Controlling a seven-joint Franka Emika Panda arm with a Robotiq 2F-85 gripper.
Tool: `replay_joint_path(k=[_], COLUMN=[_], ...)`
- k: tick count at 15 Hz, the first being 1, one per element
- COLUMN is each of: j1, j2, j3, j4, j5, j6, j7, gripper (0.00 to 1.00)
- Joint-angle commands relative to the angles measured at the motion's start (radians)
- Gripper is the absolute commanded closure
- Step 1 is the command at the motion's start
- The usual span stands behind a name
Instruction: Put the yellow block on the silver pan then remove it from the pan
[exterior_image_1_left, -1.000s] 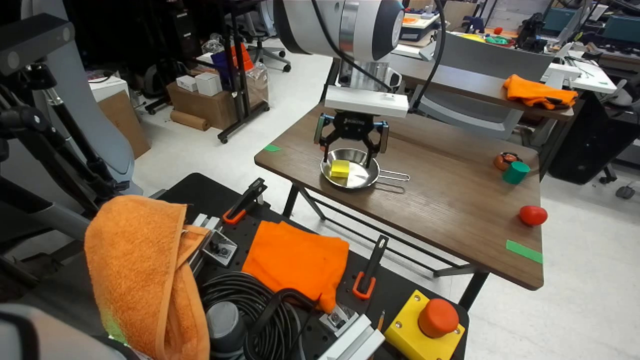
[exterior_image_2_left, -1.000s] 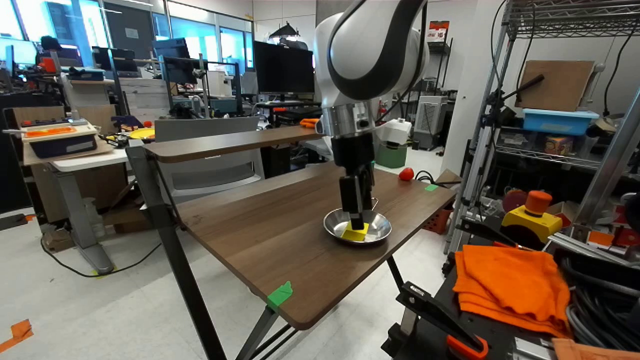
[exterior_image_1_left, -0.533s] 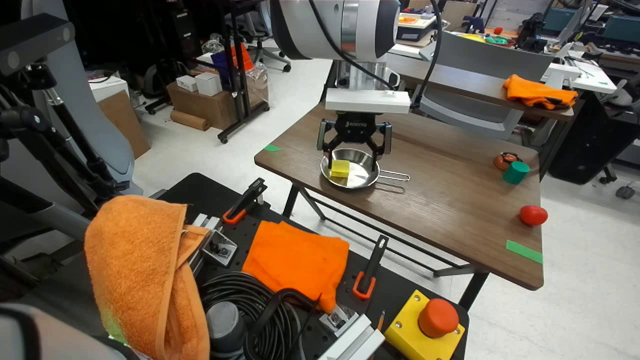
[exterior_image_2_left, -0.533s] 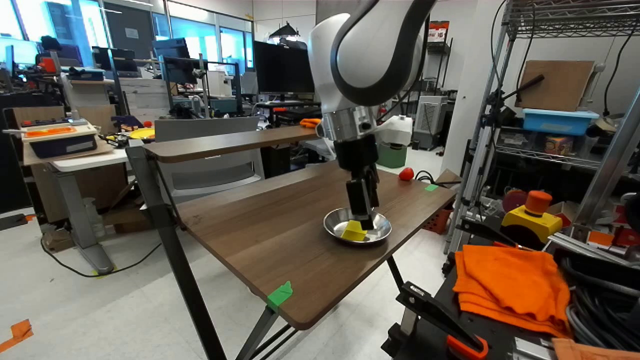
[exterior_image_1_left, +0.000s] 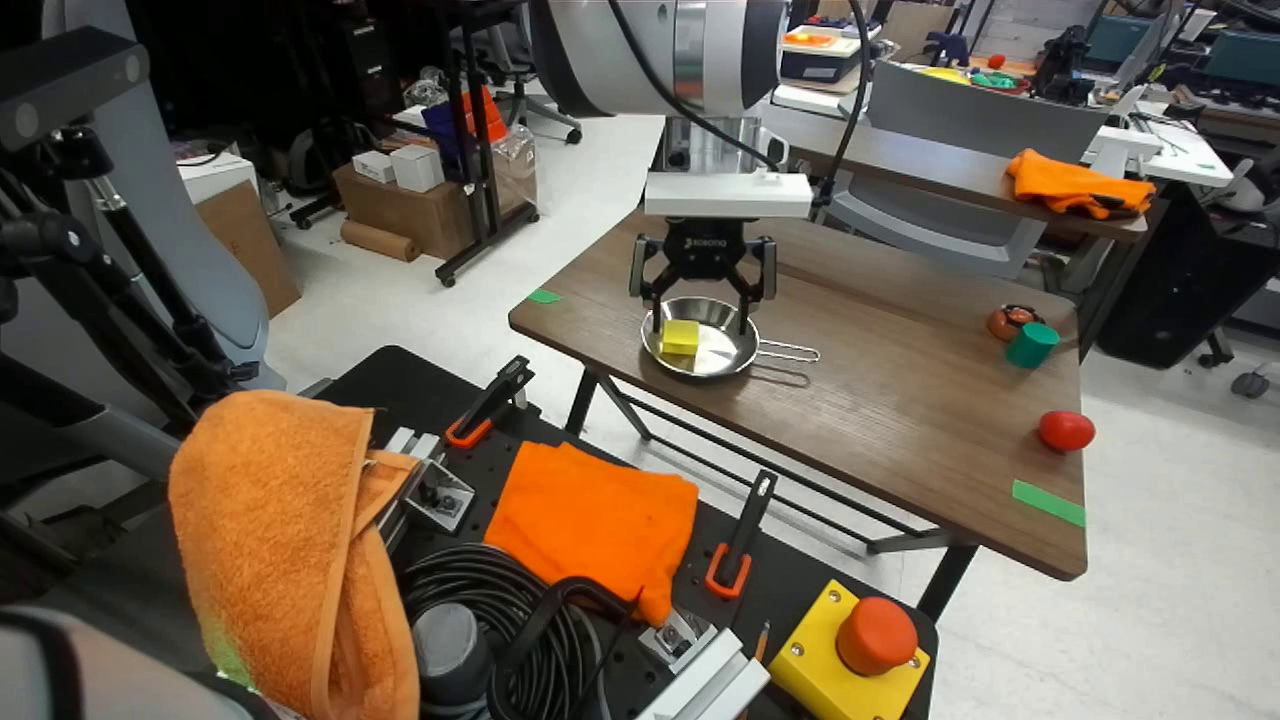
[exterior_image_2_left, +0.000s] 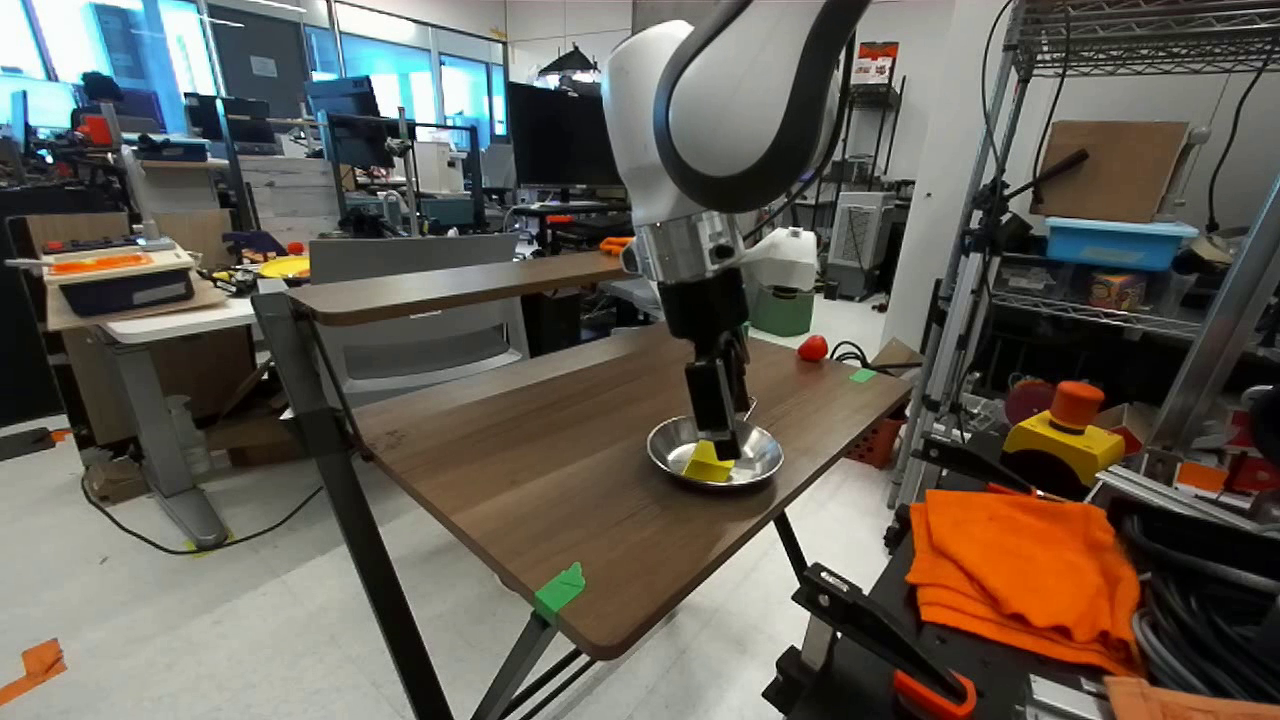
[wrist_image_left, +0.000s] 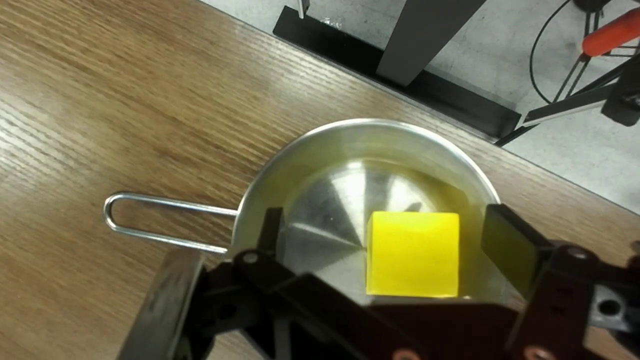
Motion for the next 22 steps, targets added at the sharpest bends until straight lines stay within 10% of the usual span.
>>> replay_joint_path(k=[1,12,22], j1=[-0.031,-0.002,-0.018], j2=[0.014,0.011,0.014], j3=[0.025,-0.005,0.015], j4=[0.006,-0.005,-0.014], j5=[0.036,0.028,0.045], j6=[0.062,0.117,0.115], j7=[-0.033,0.041,0.003], gripper=[0.0,0.0,0.87])
